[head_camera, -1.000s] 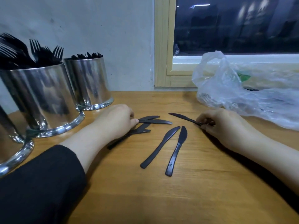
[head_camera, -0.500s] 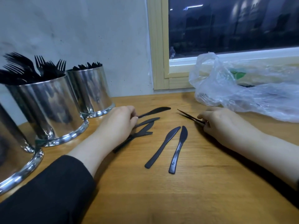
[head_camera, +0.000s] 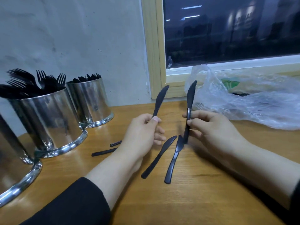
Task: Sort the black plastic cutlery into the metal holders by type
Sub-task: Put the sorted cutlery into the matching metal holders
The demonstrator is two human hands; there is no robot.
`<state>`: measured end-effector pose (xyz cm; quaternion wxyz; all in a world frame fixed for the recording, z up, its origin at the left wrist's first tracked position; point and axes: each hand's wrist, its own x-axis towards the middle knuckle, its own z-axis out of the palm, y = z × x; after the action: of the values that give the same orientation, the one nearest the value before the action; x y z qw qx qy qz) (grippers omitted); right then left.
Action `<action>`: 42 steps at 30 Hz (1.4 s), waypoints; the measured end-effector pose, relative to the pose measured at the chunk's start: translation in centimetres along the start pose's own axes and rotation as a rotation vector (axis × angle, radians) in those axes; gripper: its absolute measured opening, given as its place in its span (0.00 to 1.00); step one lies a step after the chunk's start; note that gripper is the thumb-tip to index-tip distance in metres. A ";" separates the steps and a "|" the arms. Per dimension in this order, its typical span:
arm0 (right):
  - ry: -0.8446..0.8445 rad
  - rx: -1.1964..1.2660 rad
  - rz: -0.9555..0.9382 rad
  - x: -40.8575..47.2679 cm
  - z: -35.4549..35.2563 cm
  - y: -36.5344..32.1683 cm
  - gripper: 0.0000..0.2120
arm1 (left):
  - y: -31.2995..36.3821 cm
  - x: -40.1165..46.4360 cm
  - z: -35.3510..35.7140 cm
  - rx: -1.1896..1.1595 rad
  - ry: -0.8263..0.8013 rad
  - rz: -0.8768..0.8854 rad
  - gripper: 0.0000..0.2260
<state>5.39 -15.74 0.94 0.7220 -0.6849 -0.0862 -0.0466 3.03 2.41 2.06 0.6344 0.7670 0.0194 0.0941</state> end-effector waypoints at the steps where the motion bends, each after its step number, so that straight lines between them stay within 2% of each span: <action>1: -0.042 0.043 -0.009 -0.1 0.6 0.1 0.08 | 0.1 -0.1 0.2 -0.018 -0.007 0.000 0.10; 4: -0.100 0.027 -0.049 -0.6 2.1 0.2 0.08 | -0.2 -0.5 0.8 -0.033 -0.067 0.015 0.10; 10: -0.032 -0.207 -0.139 -0.3 4.7 0.7 0.08 | -0.5 -0.8 0.8 -0.037 -0.101 0.024 0.15; 12: -0.049 -0.346 -0.190 0.3 4.7 0.7 0.09 | -0.5 -0.7 0.6 -0.076 -0.053 -0.001 0.15; 14: -0.054 -0.622 -0.293 1.1 3.4 0.5 0.10 | -0.3 -0.6 0.1 -0.039 0.018 0.014 0.14; 15: -0.100 -0.787 -0.344 1.4 2.3 0.3 0.10 | -0.3 -0.7 -0.3 -0.001 0.032 0.038 0.13; 17: -0.327 -1.016 -0.351 1.8 0.0 0.0 0.10 | -0.3 -0.6 -1.1 0.057 0.032 0.070 0.12; 20: -0.633 -1.161 -0.267 1.9 -2.5 -0.2 0.12 | -0.7 -0.4 -2.1 0.180 0.036 0.100 0.13; 22: -0.680 -1.173 -0.270 2.0 -2.9 -0.3 0.13 | -0.8 -0.2 -2.5 0.299 0.044 0.161 0.14; 27: -0.667 -1.293 -0.298 2.3 -2.0 0.3 0.14 | -0.5 -0.2 -2.5 0.363 0.038 0.224 0.14; 36: -0.658 -1.181 -0.334 2.6 -2.7 0.1 0.03 | -0.8 -0.2 -2.6 0.369 0.013 0.247 0.14; 39: -0.658 -1.155 -0.350 2.2 -2.9 -0.3 0.02 | -0.7 -0.1 -2.5 0.362 0.019 0.245 0.14; 40: -0.641 -1.129 -0.391 2.1 -2.9 -0.5 0.03 | -0.7 -0.1 -2.5 0.341 0.021 0.231 0.14; 42: -0.554 -1.049 -0.604 1.8 -2.6 -0.7 0.02 | -0.6 -0.1 -2.5 0.267 0.012 0.196 0.14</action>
<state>7.19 -18.31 1.86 0.1996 -0.8778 -0.4227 -0.1049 2.57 4.90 1.88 0.5144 0.8422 -0.0393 0.1566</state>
